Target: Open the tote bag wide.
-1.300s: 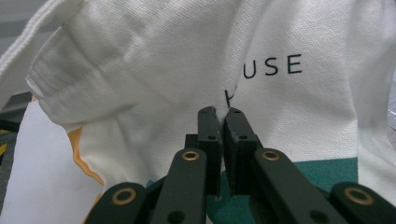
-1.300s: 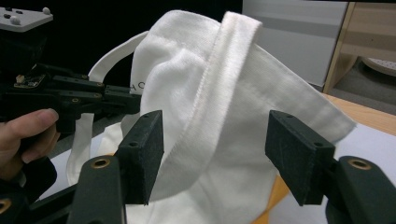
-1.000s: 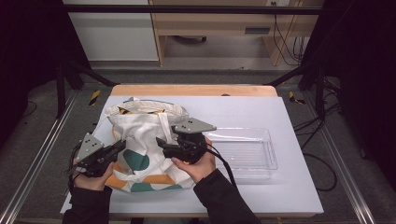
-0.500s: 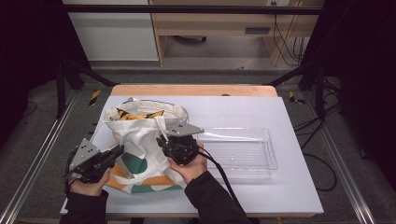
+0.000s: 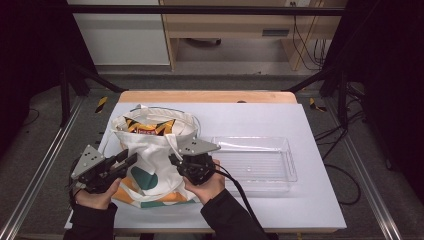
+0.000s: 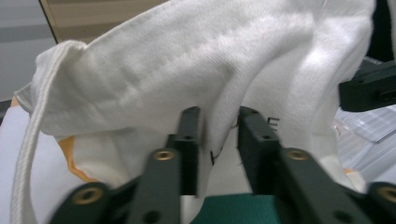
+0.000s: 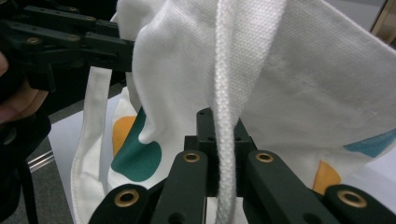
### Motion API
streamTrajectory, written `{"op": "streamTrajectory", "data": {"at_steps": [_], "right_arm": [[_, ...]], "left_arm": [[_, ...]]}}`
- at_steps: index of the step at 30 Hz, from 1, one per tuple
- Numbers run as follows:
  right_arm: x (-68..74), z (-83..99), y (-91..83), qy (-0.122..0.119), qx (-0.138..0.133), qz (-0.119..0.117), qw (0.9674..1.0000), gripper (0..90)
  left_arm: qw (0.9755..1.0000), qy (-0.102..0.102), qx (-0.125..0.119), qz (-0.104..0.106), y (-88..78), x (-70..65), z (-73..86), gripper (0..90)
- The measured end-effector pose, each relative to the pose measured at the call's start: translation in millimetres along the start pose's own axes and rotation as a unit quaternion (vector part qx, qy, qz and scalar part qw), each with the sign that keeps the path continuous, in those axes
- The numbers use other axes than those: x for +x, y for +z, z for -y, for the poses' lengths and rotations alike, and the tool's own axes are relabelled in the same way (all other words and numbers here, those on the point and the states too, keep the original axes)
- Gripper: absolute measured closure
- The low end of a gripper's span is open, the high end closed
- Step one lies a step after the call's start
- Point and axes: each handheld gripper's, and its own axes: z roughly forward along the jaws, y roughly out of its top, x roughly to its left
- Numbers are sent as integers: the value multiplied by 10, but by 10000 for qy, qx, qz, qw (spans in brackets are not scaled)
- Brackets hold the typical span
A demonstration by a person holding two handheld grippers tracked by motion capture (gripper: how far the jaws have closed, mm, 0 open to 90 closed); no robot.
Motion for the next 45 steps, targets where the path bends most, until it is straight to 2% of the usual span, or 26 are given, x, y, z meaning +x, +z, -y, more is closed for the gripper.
{"op": "streamTrajectory", "data": {"at_steps": [2,4,6,7,8,9,10,11,12,14,16,17,22,26,29,32,35,36,37,40,45], "right_arm": [[3,49,-12,45,-27,-29,10000,883],[2,103,-12,89,-23,-61,9999,876],[-2,151,-7,127,-48,-75,9999,853],[-12,175,-17,187,-84,-134,9997,759],[-12,175,-17,187,-84,-134,9997,759],[-15,178,-59,184,-181,-159,9995,688],[-15,178,-59,184,-181,-159,9995,688],[-20,161,-123,177,-287,-204,9992,615],[-20,161,-123,177,-287,-204,9992,615],[-28,113,-241,161,-502,-185,9984,581],[-30,91,-274,186,-555,-187,9981,580],[-36,46,-324,215,-659,-201,9974,593],[-47,-50,-362,285,-838,-304,9956,668],[-47,-139,-358,328,-976,-147,9946,773],[-44,-141,-251,357,-672,-25,9971,847],[-11,-48,-108,339,-345,-57,9988,896],[34,81,13,348,-131,-108,9993,900],[34,81,13,348,-131,-108,9993,900],[41,122,30,373,-111,-150,9991,900],[41,156,28,389,-116,-167,9990,900],[40,230,36,399,-93,-175,9990,900]], "left_arm": [[10000,1,72,55,-4,-7,16,848],[9999,18,117,70,-16,-21,31,874],[9999,41,125,55,-33,-43,49,882],[9999,52,129,30,-44,-55,62,885],[9999,63,129,21,-56,-64,78,885],[9999,85,135,16,-68,-73,96,886],[9998,109,140,12,-80,-82,117,886],[9998,128,149,12,-93,-91,139,886],[9997,166,160,8,-107,-98,160,886],[9996,219,158,-34,-129,-115,201,886],[9995,264,181,-49,-148,-121,232,887],[9995,264,184,-54,-151,-123,245,887],[9991,310,287,-13,-176,-135,311,887],[9986,362,391,45,-203,-163,388,887],[9985,377,394,43,-229,-167,411,886],[9986,341,404,73,-234,-155,425,885],[9984,364,427,105,-229,-157,439,865],[9986,323,389,128,-234,-153,440,865],[9989,260,341,179,-247,-146,433,816],[9993,61,134,337,-310,-121,396,797],[9993,108,-102,352,-416,-154,295,820]]}}
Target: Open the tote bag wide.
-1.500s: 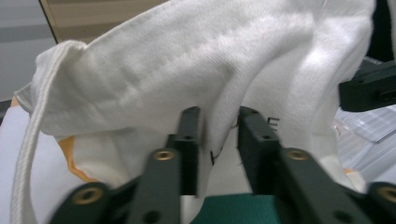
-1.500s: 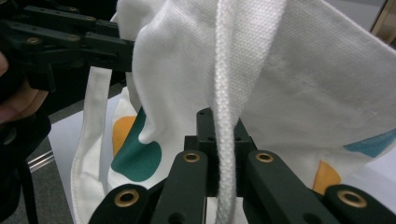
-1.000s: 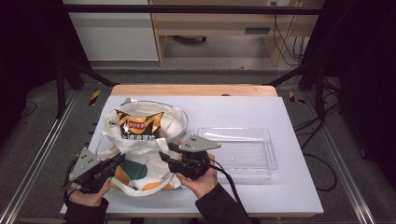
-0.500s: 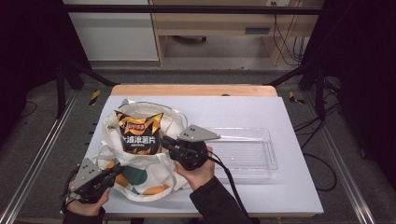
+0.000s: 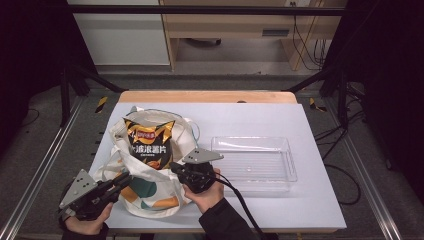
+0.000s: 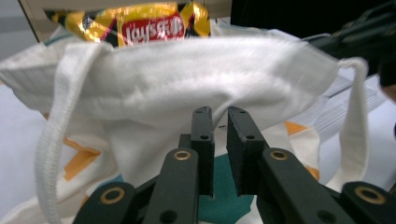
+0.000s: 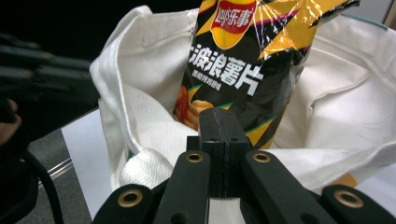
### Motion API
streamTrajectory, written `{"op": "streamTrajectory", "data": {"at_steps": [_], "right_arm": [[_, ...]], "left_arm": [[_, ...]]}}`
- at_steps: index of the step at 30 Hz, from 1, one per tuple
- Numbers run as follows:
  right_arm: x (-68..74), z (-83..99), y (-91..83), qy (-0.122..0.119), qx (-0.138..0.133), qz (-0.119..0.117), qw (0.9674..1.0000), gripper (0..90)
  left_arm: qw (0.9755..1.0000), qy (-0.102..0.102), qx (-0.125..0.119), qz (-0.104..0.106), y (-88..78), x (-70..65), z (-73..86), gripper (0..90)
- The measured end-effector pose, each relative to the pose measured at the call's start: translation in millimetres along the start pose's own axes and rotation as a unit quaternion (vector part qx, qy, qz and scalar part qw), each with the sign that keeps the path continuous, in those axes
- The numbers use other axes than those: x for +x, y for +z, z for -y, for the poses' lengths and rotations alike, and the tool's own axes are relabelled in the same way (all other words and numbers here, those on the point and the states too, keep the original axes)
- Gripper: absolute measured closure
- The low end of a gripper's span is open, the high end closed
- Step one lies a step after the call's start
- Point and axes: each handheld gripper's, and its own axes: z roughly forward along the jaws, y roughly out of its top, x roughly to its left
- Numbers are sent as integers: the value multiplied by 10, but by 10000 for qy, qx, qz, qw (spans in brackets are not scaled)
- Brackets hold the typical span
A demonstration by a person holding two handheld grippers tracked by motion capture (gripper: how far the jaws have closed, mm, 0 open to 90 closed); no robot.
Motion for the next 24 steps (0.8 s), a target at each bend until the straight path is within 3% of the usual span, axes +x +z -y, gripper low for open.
{"op": "streamTrajectory", "data": {"at_steps": [6,9,13,18,24], "right_arm": [[19,93,47,1,142,-98,9999,900],[48,163,68,-45,210,-137,9997,900],[82,300,115,-71,360,-176,9992,900],[80,435,136,-72,496,-206,9985,900],[63,591,148,56,567,-300,9979,900]], "left_arm": [[9995,-19,-202,-244,-56,70,-184,875],[9994,75,-164,-303,29,75,-286,894],[9991,229,101,-338,233,69,-350,900],[9974,272,593,-294,383,58,-189,900],[9944,211,982,-336,356,109,48,900]]}}
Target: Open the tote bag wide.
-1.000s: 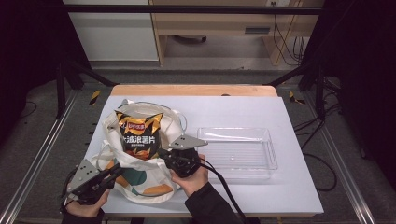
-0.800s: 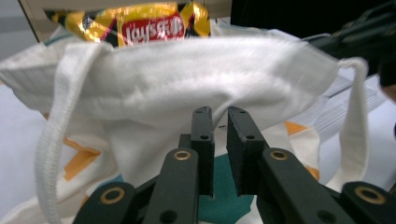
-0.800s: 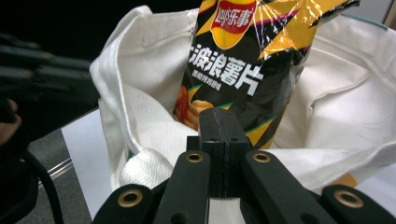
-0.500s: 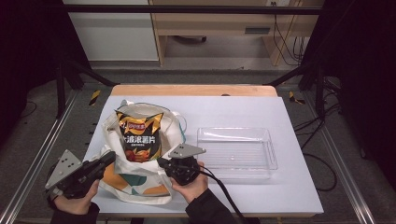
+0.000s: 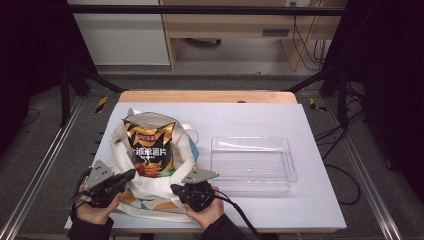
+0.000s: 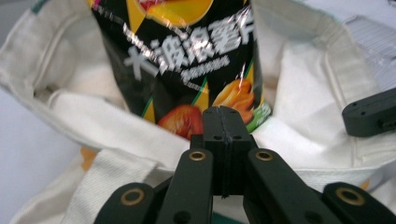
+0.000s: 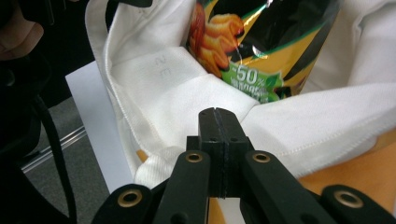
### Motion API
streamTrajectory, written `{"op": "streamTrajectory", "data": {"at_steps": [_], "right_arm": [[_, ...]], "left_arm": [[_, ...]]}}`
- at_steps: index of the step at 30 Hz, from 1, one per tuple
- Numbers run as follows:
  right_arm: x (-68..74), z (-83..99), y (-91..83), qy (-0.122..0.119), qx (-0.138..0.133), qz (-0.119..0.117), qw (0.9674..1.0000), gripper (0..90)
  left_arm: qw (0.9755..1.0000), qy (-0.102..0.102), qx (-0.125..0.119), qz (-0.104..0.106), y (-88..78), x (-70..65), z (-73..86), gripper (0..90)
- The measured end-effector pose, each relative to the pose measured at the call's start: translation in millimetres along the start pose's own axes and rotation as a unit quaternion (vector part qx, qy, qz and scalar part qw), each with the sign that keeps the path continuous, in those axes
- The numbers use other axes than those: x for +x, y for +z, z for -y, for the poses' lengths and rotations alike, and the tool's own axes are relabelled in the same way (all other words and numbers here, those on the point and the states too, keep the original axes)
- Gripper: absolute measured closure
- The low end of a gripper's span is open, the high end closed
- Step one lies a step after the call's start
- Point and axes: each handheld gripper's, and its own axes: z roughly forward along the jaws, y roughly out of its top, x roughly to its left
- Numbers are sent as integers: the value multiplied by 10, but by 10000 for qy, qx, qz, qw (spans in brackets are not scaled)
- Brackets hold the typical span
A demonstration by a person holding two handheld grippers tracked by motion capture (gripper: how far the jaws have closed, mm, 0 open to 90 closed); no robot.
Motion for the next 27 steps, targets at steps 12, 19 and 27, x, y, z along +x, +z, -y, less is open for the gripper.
{"op": "streamTrajectory", "data": {"at_steps": [12,19,27], "right_arm": [[14,120,93,-33,74,129,9999,900],[-35,205,123,59,105,311,9994,900],[-131,357,196,224,171,474,9985,900]], "left_arm": [[9980,-216,588,-74,22,94,396,900],[9954,-48,926,-256,117,81,482,900],[9930,-7,1149,-256,205,78,527,900]]}}
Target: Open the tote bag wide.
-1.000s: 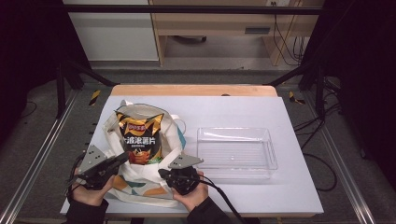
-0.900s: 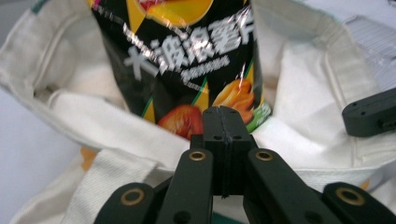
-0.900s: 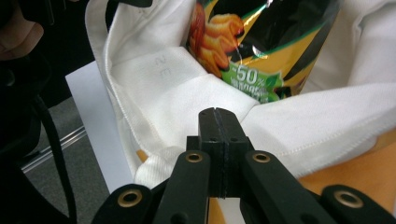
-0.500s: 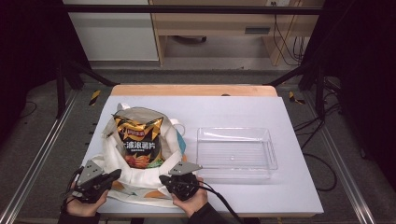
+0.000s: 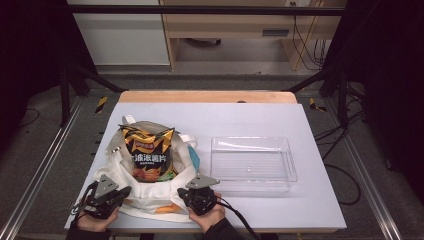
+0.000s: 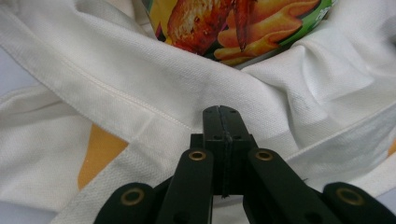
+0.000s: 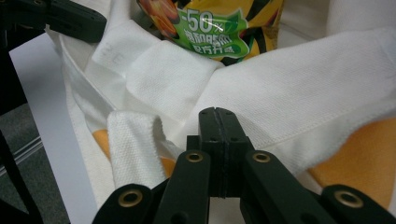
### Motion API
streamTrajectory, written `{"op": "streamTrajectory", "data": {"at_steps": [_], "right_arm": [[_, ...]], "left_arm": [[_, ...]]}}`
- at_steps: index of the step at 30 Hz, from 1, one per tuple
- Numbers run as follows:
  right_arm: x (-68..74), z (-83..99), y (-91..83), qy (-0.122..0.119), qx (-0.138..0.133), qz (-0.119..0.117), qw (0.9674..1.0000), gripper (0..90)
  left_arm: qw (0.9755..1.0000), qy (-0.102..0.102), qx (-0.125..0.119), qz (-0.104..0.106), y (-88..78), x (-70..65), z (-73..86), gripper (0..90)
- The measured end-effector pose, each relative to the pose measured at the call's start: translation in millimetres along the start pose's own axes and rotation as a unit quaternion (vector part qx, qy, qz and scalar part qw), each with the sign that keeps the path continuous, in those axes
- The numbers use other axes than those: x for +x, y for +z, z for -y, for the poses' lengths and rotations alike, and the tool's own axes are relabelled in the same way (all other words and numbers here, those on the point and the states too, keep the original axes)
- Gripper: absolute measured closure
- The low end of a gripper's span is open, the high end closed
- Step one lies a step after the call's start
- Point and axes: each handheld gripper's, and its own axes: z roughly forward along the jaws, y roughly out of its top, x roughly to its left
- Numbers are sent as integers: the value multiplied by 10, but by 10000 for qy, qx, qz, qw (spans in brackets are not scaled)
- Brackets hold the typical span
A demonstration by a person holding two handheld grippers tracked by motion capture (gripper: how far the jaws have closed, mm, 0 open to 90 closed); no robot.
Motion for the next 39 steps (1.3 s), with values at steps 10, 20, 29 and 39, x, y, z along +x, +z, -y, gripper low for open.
{"op": "streamTrajectory", "data": {"at_steps": [10,20,29,39], "right_arm": [[-3,41,40,7,4,53,10000,900],[31,37,61,-84,95,200,9997,900],[34,40,56,-119,72,212,9997,900],[18,44,2,-47,24,434,9990,900]], "left_arm": [[9980,-349,-452,260,-103,93,-43,889],[9931,-377,-1095,-169,-79,399,-359,900],[9990,-248,-210,-304,257,461,-209,900],[9990,-363,120,-228,318,492,-142,900]]}}
